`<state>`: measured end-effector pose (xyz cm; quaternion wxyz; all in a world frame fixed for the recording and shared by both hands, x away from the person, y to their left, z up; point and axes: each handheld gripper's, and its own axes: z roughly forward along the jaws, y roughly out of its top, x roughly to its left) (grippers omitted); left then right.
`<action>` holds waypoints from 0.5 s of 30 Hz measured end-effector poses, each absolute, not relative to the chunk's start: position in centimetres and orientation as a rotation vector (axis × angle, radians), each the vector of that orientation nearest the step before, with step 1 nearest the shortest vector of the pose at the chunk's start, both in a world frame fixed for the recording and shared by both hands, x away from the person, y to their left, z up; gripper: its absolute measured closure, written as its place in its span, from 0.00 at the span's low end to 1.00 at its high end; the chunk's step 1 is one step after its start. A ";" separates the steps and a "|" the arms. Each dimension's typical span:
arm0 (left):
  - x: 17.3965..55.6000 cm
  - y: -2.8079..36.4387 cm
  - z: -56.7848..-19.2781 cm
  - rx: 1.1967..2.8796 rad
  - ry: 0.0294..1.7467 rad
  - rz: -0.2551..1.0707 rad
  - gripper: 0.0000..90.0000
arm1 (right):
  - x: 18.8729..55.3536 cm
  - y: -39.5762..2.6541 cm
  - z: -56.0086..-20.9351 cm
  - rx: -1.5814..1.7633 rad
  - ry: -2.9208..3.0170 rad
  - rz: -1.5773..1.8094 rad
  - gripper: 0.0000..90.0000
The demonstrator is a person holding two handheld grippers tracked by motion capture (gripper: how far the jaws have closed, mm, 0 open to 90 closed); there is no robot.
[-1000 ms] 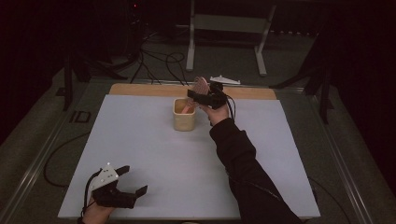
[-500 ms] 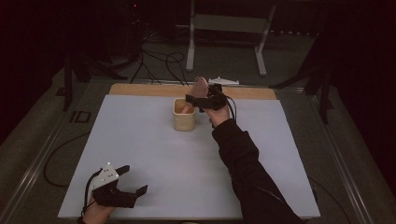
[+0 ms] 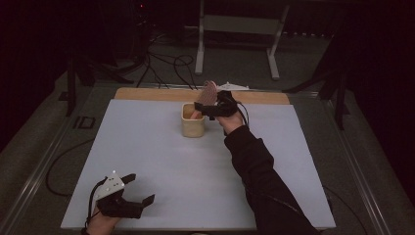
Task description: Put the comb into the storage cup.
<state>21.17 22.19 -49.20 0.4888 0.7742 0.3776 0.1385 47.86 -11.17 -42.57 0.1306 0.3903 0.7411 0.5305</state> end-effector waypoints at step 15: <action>21.4 21.9 -49.1 1.881 0.901 0.334 0.00 | 47.3 -12.5 -42.1 1.115 2.148 1.506 0.10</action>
